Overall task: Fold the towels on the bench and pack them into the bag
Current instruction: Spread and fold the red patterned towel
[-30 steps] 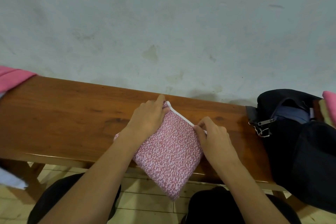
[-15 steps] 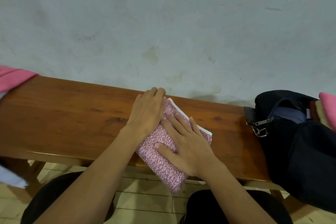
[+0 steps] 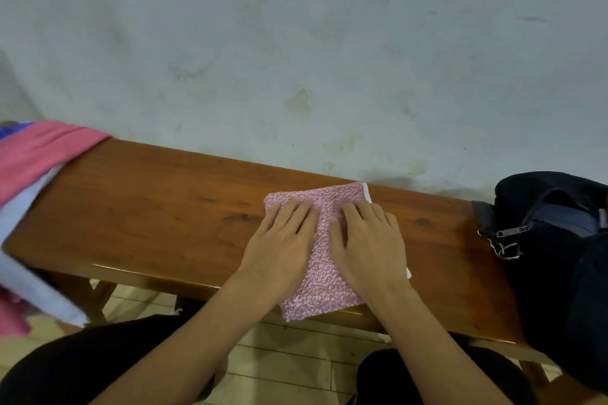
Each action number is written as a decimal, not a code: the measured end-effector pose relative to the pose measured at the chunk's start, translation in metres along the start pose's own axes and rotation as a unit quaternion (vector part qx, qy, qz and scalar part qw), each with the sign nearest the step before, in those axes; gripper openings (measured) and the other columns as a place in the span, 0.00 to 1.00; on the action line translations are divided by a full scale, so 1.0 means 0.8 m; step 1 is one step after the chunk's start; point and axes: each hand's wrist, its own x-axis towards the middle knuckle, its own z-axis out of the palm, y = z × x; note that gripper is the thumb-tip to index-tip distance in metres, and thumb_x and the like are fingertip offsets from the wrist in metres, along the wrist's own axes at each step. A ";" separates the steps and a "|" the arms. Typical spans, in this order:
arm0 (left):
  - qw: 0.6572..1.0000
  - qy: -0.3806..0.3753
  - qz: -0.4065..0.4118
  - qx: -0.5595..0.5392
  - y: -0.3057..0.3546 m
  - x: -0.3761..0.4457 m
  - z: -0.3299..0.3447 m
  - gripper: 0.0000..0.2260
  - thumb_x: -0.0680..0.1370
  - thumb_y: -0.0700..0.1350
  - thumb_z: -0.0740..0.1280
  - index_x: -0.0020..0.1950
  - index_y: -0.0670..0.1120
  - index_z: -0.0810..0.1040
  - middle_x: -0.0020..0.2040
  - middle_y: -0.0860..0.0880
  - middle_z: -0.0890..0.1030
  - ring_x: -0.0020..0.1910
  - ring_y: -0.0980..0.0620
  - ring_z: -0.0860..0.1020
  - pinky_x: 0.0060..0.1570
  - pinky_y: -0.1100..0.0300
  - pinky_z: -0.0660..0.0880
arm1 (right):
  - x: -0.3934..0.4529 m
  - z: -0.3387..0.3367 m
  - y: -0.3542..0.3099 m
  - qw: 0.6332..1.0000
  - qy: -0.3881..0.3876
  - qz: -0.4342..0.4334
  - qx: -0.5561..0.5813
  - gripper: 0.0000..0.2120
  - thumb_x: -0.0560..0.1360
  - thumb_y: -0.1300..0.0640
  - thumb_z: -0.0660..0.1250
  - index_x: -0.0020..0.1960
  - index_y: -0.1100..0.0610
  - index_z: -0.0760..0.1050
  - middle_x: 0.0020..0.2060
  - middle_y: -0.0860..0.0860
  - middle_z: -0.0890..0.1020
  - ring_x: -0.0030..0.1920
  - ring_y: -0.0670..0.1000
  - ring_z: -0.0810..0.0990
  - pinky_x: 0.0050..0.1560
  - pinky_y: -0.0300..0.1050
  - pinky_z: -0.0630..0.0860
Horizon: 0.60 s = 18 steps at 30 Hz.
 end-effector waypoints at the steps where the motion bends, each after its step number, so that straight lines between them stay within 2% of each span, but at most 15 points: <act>1: 1.000 -0.007 0.006 0.010 -0.008 -0.003 -0.003 0.25 0.84 0.51 0.37 0.80 0.46 0.47 0.81 0.45 0.50 0.79 0.47 0.45 0.77 0.48 0.41 | 0.001 0.000 -0.003 0.999 -0.032 -0.012 0.024 0.24 0.82 0.45 0.50 0.69 0.55 0.73 0.67 0.52 0.77 0.68 0.51 0.74 0.71 0.48 0.66; 3: 0.999 -0.040 0.006 0.018 -0.023 -0.008 -0.008 0.29 0.79 0.57 0.29 0.79 0.51 0.40 0.80 0.48 0.42 0.79 0.48 0.38 0.77 0.47 0.39 | 0.002 0.002 -0.011 0.991 -0.116 -0.039 0.060 0.28 0.83 0.43 0.46 0.79 0.53 0.60 0.78 0.51 0.61 0.78 0.50 0.57 0.77 0.44 0.50; 4: 0.998 -0.058 -0.005 0.012 -0.031 -0.011 -0.009 0.29 0.77 0.59 0.27 0.78 0.54 0.35 0.79 0.50 0.37 0.78 0.49 0.35 0.77 0.47 0.38 | 0.002 0.005 -0.015 0.986 -0.148 -0.047 0.060 0.29 0.83 0.41 0.44 0.81 0.51 0.52 0.80 0.51 0.53 0.80 0.49 0.48 0.77 0.42 0.42; 5: 0.997 -0.072 -0.017 0.002 -0.035 -0.012 -0.011 0.28 0.77 0.60 0.26 0.77 0.56 0.32 0.78 0.51 0.33 0.77 0.50 0.32 0.77 0.47 0.37 | 0.003 0.007 -0.017 0.984 -0.166 -0.047 0.052 0.30 0.83 0.39 0.42 0.81 0.49 0.46 0.81 0.51 0.46 0.80 0.49 0.41 0.77 0.43 0.38; 7: 0.995 -0.085 -0.040 -0.023 -0.038 -0.010 -0.016 0.27 0.78 0.61 0.30 0.77 0.58 0.32 0.77 0.53 0.31 0.76 0.52 0.30 0.77 0.47 0.36 | 0.004 0.011 -0.018 0.983 -0.180 -0.033 0.032 0.32 0.80 0.35 0.38 0.81 0.47 0.39 0.80 0.51 0.39 0.79 0.50 0.35 0.77 0.45 0.36; 9: 0.995 -0.082 -0.047 -0.043 -0.041 -0.005 -0.014 0.27 0.78 0.61 0.31 0.77 0.58 0.32 0.78 0.53 0.32 0.76 0.53 0.30 0.77 0.47 0.36 | 0.006 0.013 -0.017 0.982 -0.188 -0.019 0.017 0.33 0.79 0.33 0.37 0.80 0.46 0.37 0.80 0.51 0.38 0.79 0.50 0.34 0.78 0.47 0.36; 14: 0.995 -0.078 -0.037 -0.051 -0.039 0.008 -0.012 0.32 0.71 0.63 0.25 0.76 0.59 0.33 0.78 0.55 0.33 0.76 0.55 0.31 0.76 0.48 0.34 | 0.010 0.015 -0.011 0.982 -0.189 0.011 -0.007 0.36 0.78 0.32 0.36 0.81 0.48 0.38 0.80 0.50 0.42 0.79 0.49 0.37 0.79 0.48 0.40; 18: 0.995 -0.078 -0.036 -0.056 -0.037 0.008 -0.013 0.30 0.75 0.62 0.28 0.78 0.59 0.35 0.78 0.56 0.34 0.77 0.55 0.32 0.76 0.45 0.35 | 0.010 0.015 -0.013 0.981 -0.191 0.029 -0.020 0.40 0.75 0.30 0.32 0.81 0.51 0.37 0.80 0.50 0.40 0.79 0.49 0.36 0.79 0.48 0.38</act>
